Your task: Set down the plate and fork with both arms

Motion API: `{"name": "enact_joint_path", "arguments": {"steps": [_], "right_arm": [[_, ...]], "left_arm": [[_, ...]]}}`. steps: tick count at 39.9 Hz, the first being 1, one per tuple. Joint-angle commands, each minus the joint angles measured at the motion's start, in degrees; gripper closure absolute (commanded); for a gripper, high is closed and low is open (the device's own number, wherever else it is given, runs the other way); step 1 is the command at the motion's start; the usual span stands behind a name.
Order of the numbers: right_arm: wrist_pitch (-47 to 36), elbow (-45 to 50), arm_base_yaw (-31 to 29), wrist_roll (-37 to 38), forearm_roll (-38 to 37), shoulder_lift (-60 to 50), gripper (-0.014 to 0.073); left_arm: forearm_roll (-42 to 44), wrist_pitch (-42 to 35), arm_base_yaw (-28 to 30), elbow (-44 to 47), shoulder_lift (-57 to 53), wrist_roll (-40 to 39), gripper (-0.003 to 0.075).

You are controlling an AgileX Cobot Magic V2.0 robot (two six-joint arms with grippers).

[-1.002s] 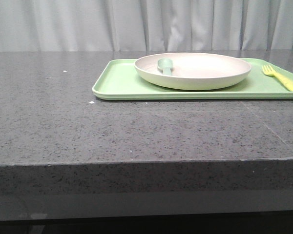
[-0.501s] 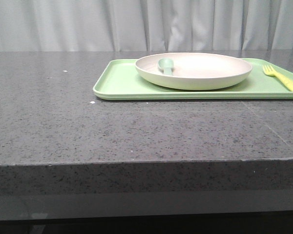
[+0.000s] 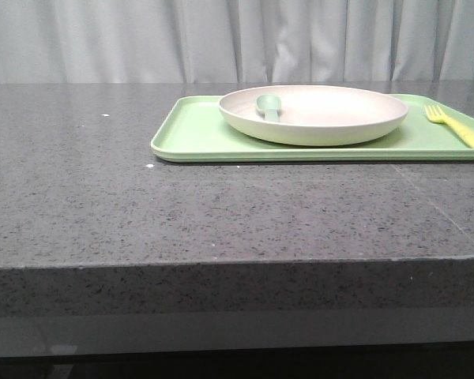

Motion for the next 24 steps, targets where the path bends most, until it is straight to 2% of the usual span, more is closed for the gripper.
{"name": "enact_joint_path", "arguments": {"steps": [1, 8, 13, 18, 24], "right_arm": [[-4.13, -1.39, 0.01, -0.14, -0.55, 0.04, 0.0661], [-4.39, -0.96, 0.04, -0.2, -0.72, -0.92, 0.0661], [-6.73, 2.02, -2.49, -0.2, -0.97, -4.7, 0.0661], [-14.99, 9.76, -5.18, -0.34, -0.34, -9.94, 0.066], [-28.87, 22.7, -7.71, -0.34, -0.1, -17.63, 0.0659]], "left_arm": [[-0.15, -4.78, -0.38, 0.08, -1.35, -0.52, 0.0738], [-0.15, -4.78, -0.38, 0.08, -1.35, -0.52, 0.0738], [-0.15, -4.78, -0.38, 0.08, -1.35, -0.52, 0.0738], [-0.15, -4.78, -0.38, 0.08, -1.35, -0.52, 0.0738], [-0.15, -4.78, -0.38, 0.08, -1.35, -0.52, 0.0738]]}}
